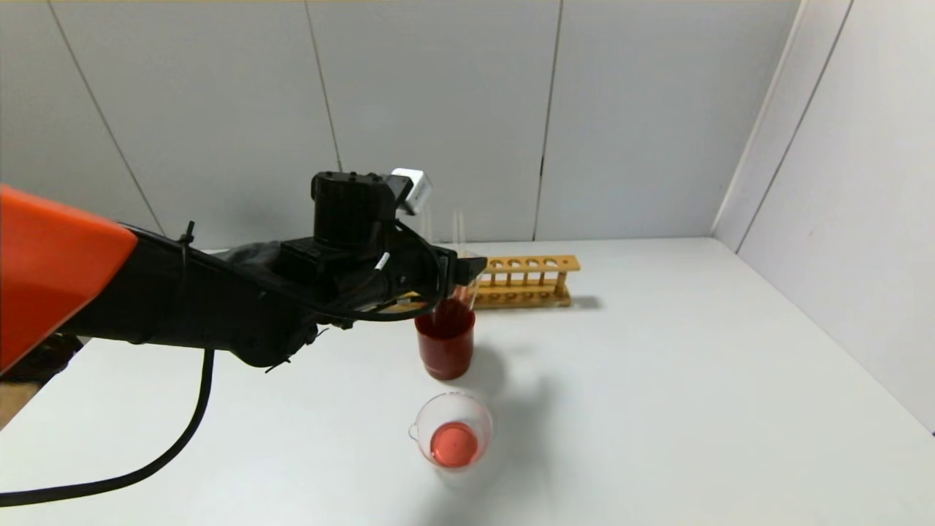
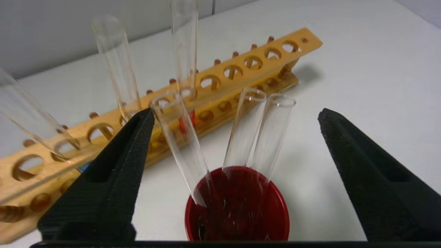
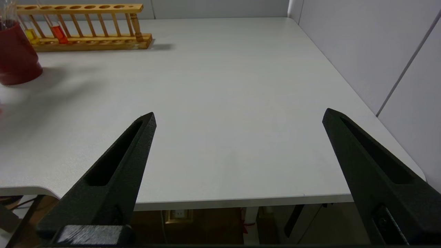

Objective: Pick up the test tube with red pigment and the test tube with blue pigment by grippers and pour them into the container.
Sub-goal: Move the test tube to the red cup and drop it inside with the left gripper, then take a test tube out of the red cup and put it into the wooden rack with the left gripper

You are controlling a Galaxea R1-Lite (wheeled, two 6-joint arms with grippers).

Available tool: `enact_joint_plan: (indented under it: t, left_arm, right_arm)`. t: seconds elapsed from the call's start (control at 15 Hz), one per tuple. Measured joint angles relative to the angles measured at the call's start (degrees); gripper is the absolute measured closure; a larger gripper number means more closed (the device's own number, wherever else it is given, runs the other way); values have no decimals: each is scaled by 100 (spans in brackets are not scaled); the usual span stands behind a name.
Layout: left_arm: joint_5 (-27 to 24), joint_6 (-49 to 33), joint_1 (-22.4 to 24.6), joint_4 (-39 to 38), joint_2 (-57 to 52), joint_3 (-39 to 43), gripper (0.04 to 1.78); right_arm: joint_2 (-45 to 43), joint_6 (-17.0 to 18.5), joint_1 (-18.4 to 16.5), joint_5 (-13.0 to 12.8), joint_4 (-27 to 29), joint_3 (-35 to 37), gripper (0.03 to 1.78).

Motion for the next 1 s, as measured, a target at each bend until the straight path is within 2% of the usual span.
enact_joint_plan:
  t: [0.2,0.33,0.6,1.0]
  left_arm:
    - [24,226,1,-116,-405,146,7]
    - [218,435,22,-129,-768,364,7]
    - [1239,460,105,-127,-1485,839,7]
    - [1371,452,478,-84,-2530,1729,7]
  right_arm:
    - [0,0,0,-2,0,0,11]
    - [0,2,0,-2,0,0,11]
    - [0,0,0,-2,0,0,11]
    - [0,0,-2,0,0,0,11]
